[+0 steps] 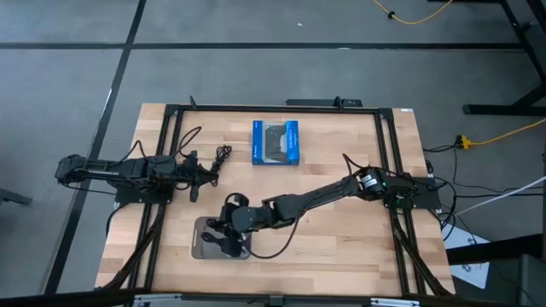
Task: Pick and place USB-C Cables
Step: Put the right black charger cable into the black bin, then put the black charger cable into the black bin
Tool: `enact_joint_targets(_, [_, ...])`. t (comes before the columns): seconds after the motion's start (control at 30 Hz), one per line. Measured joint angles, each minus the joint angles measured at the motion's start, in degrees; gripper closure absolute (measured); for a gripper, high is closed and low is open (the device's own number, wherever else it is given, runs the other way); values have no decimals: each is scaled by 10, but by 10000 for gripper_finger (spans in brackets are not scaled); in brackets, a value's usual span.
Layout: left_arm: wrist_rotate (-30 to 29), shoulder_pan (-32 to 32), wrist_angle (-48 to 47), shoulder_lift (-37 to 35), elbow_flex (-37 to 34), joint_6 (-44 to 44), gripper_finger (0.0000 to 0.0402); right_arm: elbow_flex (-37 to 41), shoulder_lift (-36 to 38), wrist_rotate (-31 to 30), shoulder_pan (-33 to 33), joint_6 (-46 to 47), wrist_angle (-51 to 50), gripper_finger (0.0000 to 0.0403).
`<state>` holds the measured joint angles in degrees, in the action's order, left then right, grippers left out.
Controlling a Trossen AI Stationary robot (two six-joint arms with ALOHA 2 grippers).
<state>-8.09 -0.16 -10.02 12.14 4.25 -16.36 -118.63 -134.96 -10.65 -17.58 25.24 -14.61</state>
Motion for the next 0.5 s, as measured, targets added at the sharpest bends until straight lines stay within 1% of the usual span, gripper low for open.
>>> enact_joint_targets(0.07, [0,0,0,0,0,0,386,0,0,3,0,0,-2,280])
enact_joint_targets(0.13, [0,0,0,0,0,0,386,0,0,3,-1,0,-2,269])
enact_joint_targets(0.4, [0,0,0,0,0,0,386,0,0,4,-1,0,-11,261])
enact_joint_targets(0.5, [0,0,0,0,0,0,386,0,0,34,0,0,-16,261])
